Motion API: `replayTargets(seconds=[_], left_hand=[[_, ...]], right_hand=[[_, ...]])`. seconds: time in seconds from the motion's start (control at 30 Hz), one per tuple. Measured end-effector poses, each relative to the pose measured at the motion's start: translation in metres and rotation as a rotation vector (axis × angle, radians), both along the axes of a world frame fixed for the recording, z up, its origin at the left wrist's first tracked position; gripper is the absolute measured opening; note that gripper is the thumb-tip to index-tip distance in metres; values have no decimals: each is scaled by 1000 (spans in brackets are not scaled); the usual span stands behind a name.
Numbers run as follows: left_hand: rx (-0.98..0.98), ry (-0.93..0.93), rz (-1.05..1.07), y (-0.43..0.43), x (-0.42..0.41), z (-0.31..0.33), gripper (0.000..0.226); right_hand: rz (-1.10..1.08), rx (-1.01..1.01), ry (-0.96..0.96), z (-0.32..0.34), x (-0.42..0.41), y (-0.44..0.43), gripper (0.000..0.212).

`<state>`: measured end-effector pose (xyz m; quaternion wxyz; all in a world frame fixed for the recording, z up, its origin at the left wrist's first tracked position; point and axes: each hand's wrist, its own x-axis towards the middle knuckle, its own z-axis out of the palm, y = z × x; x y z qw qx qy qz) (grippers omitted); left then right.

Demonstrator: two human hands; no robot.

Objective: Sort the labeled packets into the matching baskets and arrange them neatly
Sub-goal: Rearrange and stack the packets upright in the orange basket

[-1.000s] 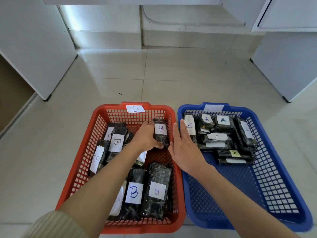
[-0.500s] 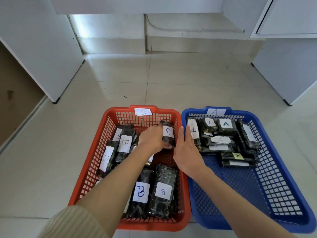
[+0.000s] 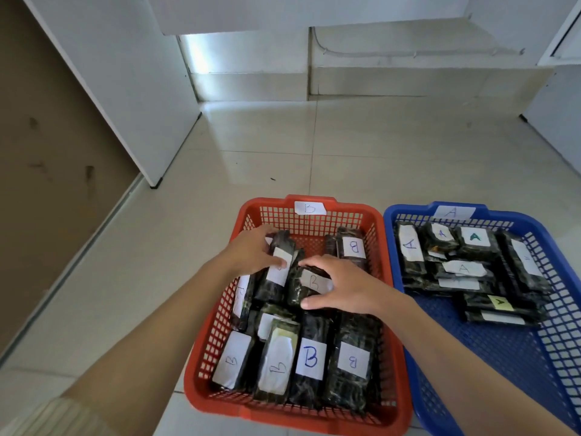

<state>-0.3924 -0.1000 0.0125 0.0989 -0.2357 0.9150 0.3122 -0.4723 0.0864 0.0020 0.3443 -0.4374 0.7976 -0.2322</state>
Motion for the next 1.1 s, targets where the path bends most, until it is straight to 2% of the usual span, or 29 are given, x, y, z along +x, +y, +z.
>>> replayTargets(seconds=[0.07,0.2,0.27,0.37,0.47,0.53,0.6,0.73,0.83,1.0,1.1], left_hand=[[138,44,80,0,1,0,54],[185,332,360,-9,2,5,30],[219,453,516,-16,4,9,31],[273,558,695,-27,7,13,33],[334,593,740,-26,11,16,30],[379,590,702,-17,12,18,30],[402,549,564,-2,13,23,29],[302,128,78,23,16,29,28],[279,-114,-162,29,24,31,43],[159,-341,-310,25,39,36,41],[38,-352,-340,22,42,35,36]], right_hand=[[-16,-24,39,-6,0,0,66],[-175,-130,11,2,-5,3,57],[-288,-204,7,10,-12,7,53],[-356,-276,109,15,-20,12,51],[-388,-302,45,13,-22,18,45],[-403,-296,17,12,-22,21,41],[-418,-305,34,12,-22,23,40],[-405,-282,134,13,-24,26,41],[-375,-229,236,14,-26,33,47],[-346,-216,262,16,-23,40,47],[-326,-217,203,17,-18,41,48]])
